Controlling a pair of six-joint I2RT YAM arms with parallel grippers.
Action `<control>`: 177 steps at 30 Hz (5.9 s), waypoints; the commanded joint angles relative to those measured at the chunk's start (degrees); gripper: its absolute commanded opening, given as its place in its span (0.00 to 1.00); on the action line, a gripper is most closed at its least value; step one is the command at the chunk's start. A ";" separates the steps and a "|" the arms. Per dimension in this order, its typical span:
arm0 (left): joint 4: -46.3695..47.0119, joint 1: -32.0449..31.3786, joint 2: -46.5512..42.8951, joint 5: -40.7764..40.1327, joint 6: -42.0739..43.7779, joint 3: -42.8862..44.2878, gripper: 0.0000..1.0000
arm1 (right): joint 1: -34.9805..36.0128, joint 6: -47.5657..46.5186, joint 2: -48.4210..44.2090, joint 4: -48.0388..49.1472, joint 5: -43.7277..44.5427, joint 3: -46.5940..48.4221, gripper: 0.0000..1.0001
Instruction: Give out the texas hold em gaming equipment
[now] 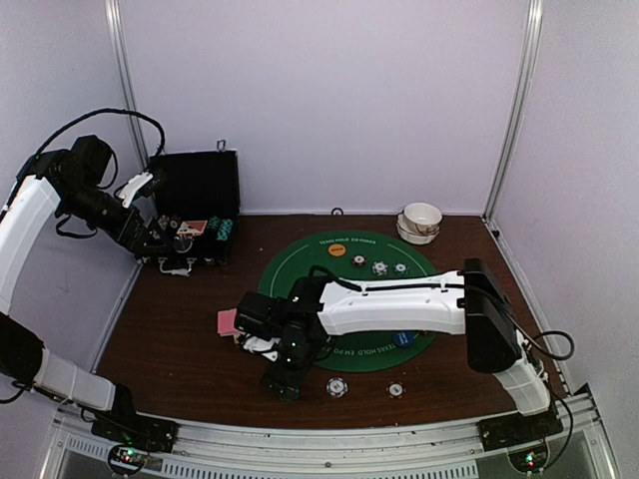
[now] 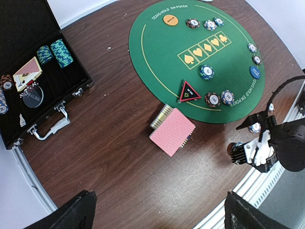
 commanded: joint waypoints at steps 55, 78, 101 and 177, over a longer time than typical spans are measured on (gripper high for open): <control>-1.24 -0.31 -0.14 0.42 0.57 2.21 0.98 | 0.56 -0.53 0.73 -0.25 -2.51 0.00 0.45; 1.00 -0.32 -1.48 1.22 3.35 -3.44 0.98 | -11.30 5.21 -20.63 3.89 2.41 -19.52 0.00; 1.48 -2.60 -1.17 2.57 7.02 -9.54 0.97 | -20.70 9.04 -24.67 14.74 2.36 -42.13 0.00; 39.56 -23.07 24.25 -17.62 31.87 -30.99 0.98 | -19.84 19.40 -42.31 14.67 4.07 -34.62 0.99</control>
